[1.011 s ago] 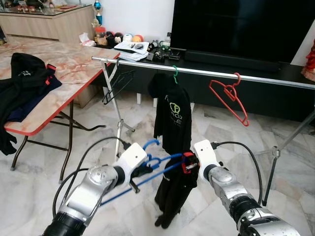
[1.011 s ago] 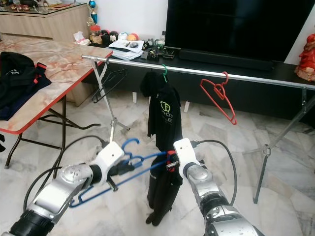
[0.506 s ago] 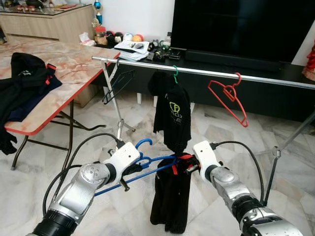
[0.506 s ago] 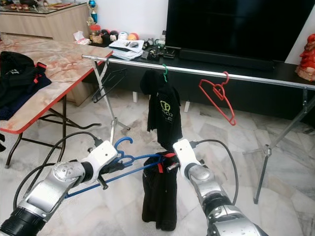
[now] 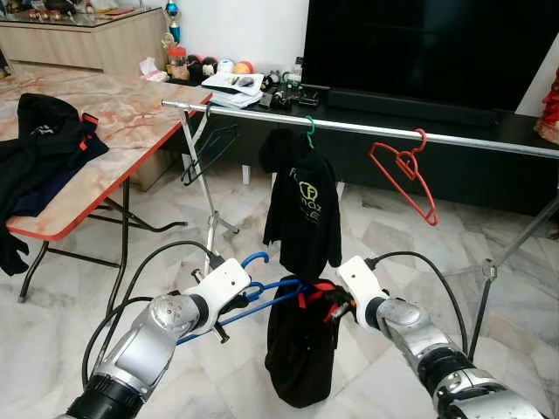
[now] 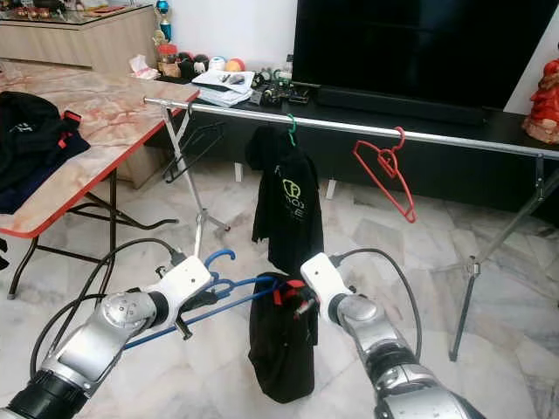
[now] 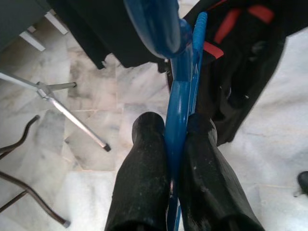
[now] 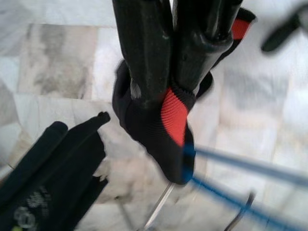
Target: Hang hanger
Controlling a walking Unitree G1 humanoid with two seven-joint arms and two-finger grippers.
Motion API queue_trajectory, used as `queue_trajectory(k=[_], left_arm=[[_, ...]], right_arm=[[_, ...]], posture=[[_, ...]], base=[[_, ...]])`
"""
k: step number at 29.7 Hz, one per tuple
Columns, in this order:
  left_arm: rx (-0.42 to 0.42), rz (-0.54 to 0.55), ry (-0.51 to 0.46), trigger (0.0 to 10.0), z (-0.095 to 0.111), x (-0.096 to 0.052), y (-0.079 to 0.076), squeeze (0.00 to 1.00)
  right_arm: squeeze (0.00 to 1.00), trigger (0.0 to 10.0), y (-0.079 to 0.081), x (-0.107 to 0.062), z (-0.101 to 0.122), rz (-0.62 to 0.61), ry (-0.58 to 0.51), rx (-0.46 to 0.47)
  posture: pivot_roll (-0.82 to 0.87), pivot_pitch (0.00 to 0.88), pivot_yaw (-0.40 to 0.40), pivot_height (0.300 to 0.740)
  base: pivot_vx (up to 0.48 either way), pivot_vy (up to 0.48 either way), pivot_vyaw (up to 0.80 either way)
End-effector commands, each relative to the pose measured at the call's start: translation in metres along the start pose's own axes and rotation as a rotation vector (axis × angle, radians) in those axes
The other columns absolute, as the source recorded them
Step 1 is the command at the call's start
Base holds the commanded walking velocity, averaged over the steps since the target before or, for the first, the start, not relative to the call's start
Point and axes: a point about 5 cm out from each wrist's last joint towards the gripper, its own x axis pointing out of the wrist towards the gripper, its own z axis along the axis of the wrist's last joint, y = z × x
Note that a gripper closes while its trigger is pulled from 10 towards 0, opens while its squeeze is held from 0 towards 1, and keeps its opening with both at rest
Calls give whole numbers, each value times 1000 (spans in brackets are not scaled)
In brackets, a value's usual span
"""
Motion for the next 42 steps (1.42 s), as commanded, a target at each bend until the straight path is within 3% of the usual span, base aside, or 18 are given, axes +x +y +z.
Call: queue_trajectory(k=[1,2,4,8,16,25,31,33,42], left_arm=[[22,17,-26,10000,7,0,4,0],[27,-3,-36,10000,7,0,2,0],[33,-21,-48,10000,8,-1,-1,0],[46,-97,-84,10000,11,-4,-8,0],[34,-168,-121,10000,15,-6,-16,0],[5,-261,-163,10000,20,-10,-25,0],[10,-219,-112,10000,15,-6,-22,0],[4,-156,-70,10000,11,-2,-16,0],[-37,-62,-34,10000,7,3,-9,0]], right_arm=[[0,10000,-4,-3,0,7,16,-97],[0,10000,-7,-5,-2,-3,47,-162],[0,10000,-11,-6,-2,-40,58,-196],[0,10000,-16,-5,14,-91,-34,-26],[0,10000,-3,3,28,-51,-110,79],[0,10000,-1,7,42,-90,-177,231],[0,10000,0,8,55,-98,-250,345],[0,10000,-1,8,57,-112,-260,391],[0,10000,3,9,48,-117,-240,411]], posture=[[184,0,-82,740],[184,0,-82,740],[184,0,-82,740],[184,0,-87,740],[189,0,-87,740],[194,0,-81,740],[193,0,-75,740],[190,0,-74,740],[183,0,-72,740]], base=[[0,0,0],[0,0,0],[0,0,0],[0,0,0],[0,0,0],[0,0,0],[0,0,0],[0,0,0],[0,0,0]])
